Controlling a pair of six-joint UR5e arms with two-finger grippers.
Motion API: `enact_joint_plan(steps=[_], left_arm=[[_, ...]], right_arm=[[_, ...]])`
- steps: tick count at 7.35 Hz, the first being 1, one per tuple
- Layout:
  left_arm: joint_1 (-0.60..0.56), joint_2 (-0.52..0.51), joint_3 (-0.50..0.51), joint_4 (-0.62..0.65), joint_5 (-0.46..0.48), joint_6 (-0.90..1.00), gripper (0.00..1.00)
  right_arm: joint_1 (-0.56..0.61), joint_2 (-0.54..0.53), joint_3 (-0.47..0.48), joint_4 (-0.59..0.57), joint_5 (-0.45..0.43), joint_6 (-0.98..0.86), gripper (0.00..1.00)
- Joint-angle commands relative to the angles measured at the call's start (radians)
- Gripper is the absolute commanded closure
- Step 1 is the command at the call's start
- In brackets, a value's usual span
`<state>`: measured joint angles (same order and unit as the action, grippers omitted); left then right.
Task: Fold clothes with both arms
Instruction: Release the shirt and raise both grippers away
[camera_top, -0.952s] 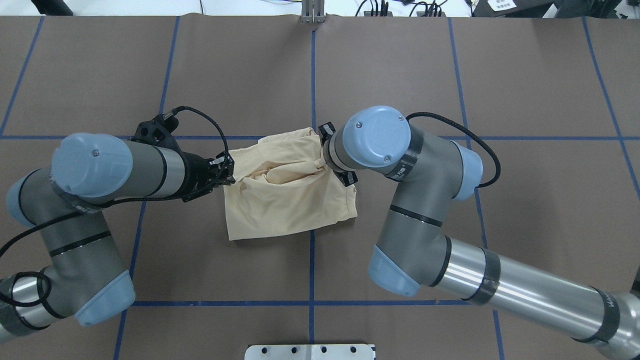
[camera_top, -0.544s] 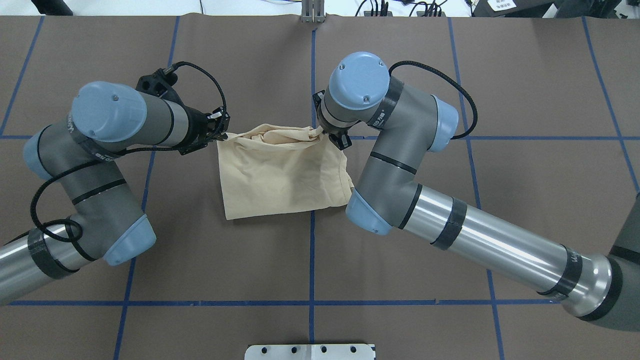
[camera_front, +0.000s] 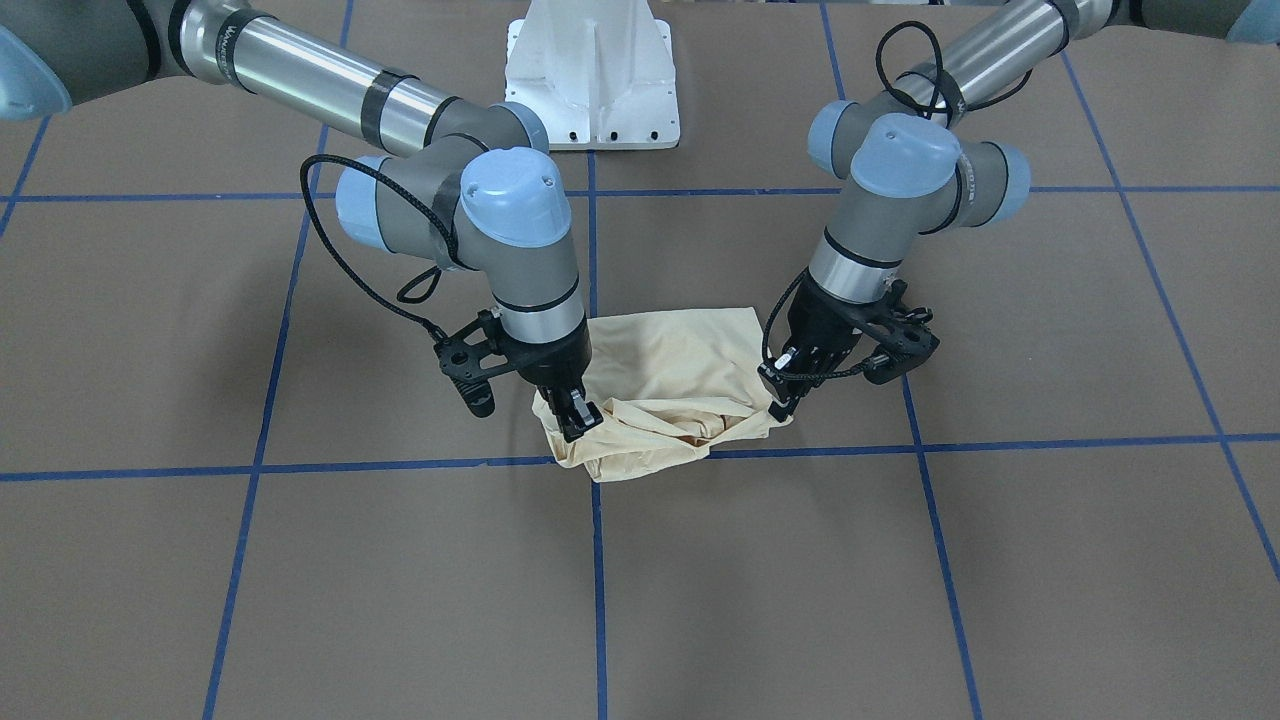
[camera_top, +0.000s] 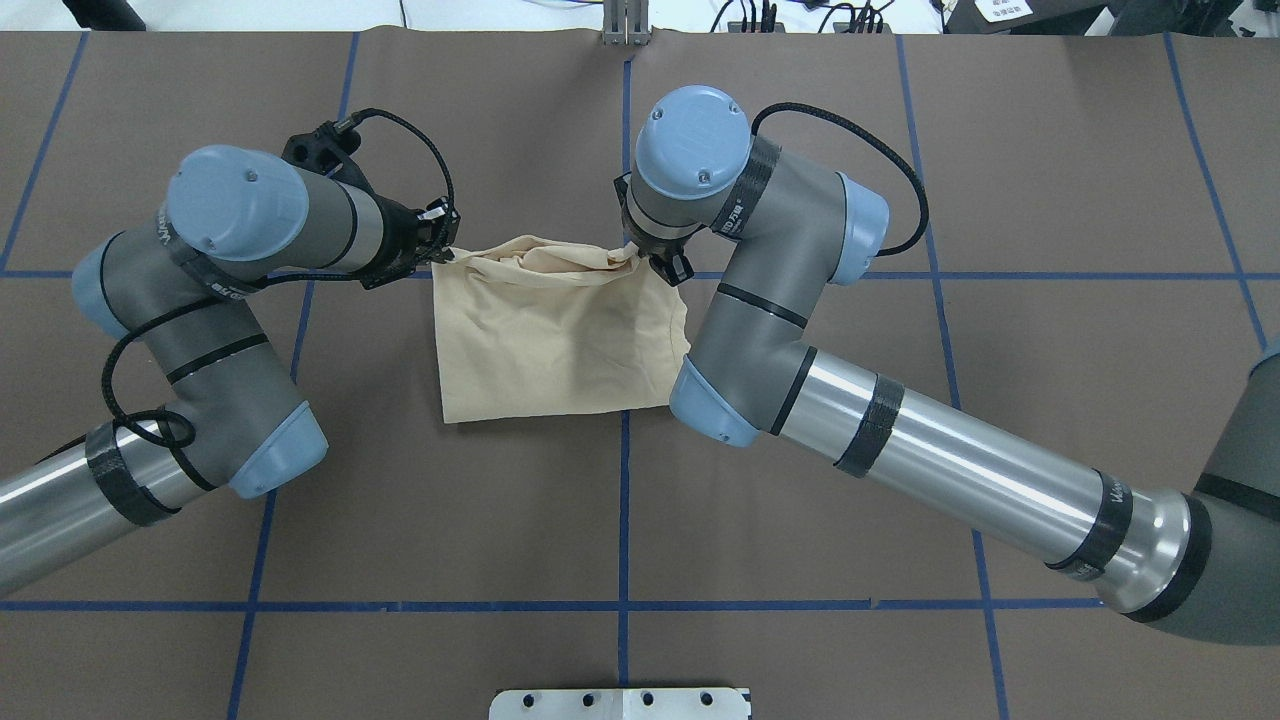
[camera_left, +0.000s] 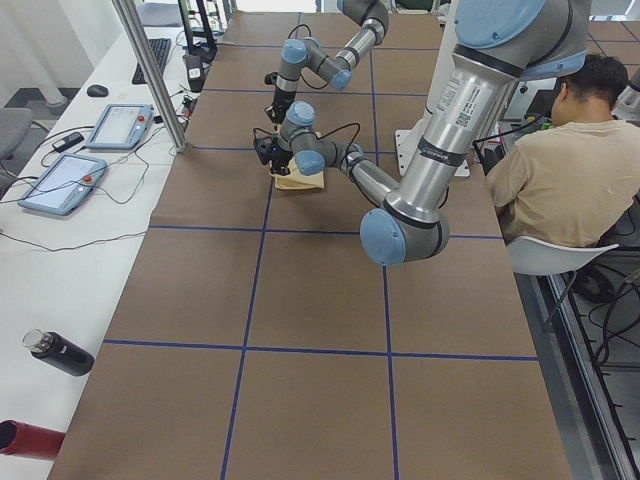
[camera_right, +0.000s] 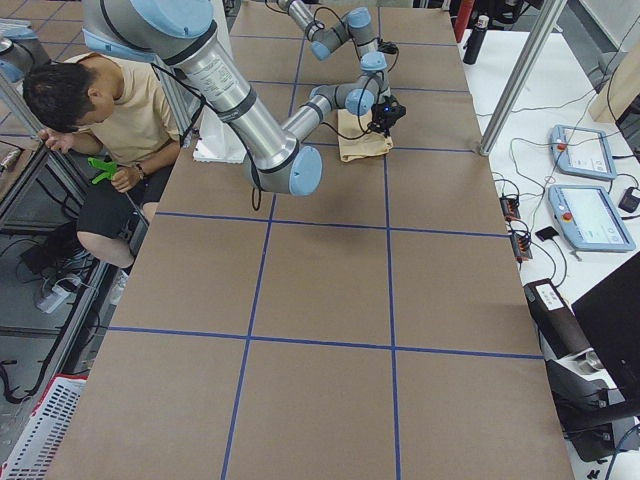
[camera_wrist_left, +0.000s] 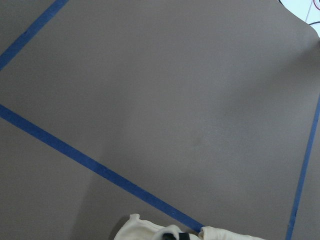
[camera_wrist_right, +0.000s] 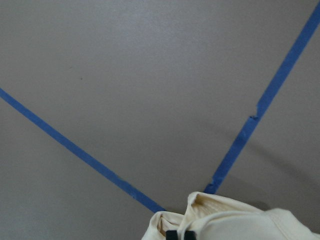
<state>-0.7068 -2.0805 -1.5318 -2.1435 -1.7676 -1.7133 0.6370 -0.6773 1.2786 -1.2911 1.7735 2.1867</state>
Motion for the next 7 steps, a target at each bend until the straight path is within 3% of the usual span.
enact_joint_plan(steps=[1,2,5,6,7], left_arm=[[-0.055,-0.019,0.119,-0.088,0.004,0.103,0.49],[-0.078,-0.021,0.137,-0.098,0.002,0.131,0.46],[-0.134,-0.050,0.131,-0.099,-0.034,0.145,0.44],[-0.170,-0.044,0.118,-0.092,-0.120,0.266,0.43],[-0.207,-0.012,0.064,-0.085,-0.148,0.417,0.43]], right_arm=[[0.045,0.040,-0.187,0.172,0.003,-0.104,0.00],[0.074,0.054,-0.217,0.182,0.003,-0.224,0.00],[0.156,0.038,-0.211,0.177,0.099,-0.313,0.00],[0.200,-0.014,-0.171,0.174,0.159,-0.385,0.00],[0.251,-0.109,-0.104,0.170,0.234,-0.539,0.00]])
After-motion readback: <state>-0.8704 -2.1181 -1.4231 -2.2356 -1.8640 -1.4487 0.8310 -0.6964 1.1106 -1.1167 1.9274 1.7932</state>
